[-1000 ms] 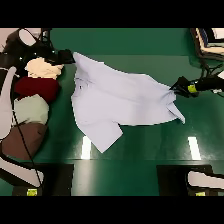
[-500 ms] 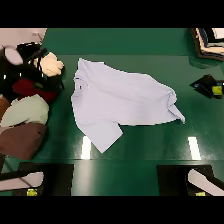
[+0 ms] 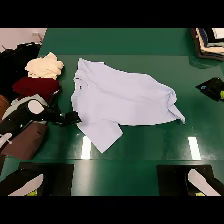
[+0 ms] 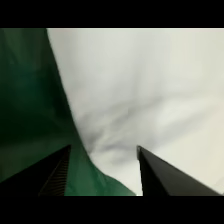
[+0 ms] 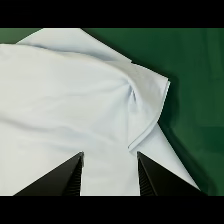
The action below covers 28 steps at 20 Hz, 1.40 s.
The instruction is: Fold the shirts.
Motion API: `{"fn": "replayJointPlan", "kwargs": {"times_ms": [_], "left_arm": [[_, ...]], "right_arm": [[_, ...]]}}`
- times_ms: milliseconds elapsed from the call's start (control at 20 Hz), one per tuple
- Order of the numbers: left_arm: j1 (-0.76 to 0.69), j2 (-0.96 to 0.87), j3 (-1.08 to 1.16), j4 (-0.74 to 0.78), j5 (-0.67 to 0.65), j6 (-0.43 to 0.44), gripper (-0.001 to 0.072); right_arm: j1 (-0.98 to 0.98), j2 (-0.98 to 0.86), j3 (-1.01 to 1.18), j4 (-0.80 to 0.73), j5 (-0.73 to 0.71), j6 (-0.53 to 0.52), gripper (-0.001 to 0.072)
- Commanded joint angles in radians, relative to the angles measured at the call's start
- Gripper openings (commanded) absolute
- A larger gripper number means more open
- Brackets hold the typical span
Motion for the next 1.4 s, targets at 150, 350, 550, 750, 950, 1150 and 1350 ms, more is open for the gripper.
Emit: {"fn": "replayJointPlan", "kwargs": {"times_ms": [150, 350, 550, 750, 950, 1150, 1350], "left_arm": [[-0.031, 0.012, -0.048, -0.037, 0.087, -0.028, 0.0491], [-0.031, 0.012, -0.048, -0.080, 0.142, -0.023, 0.0490], [-0.031, 0.012, -0.048, -0.095, 0.146, -0.017, 0.0114], [-0.031, 0.013, -0.033, -0.095, 0.142, 0.014, 0.0023], [-0.030, 0.013, 0.006, -0.095, 0.108, 0.036, 0.0023], [-0.031, 0.013, 0.007, -0.095, 0.109, 0.036, 0.0023], [-0.031, 0.013, 0.007, -0.095, 0.110, 0.035, 0.0023]], "right_arm": [[-0.001, 0.005, -0.002, -0.008, 0.021, -0.003, 0.0383], [-0.001, 0.005, -0.002, -0.032, 0.022, -0.026, 0.0382], [-0.001, 0.005, -0.002, -0.190, 0.085, -0.033, 0.0383], [0.043, 0.005, -0.021, -0.423, 0.152, -0.053, 0.0389], [0.142, 0.004, -0.193, -0.455, 0.109, -0.104, 0.0563], [0.209, 0.004, -0.300, -0.456, -0.046, -0.104, 0.0561], [0.217, -0.051, -0.309, -0.455, -0.092, -0.104, 0.0560]]}}
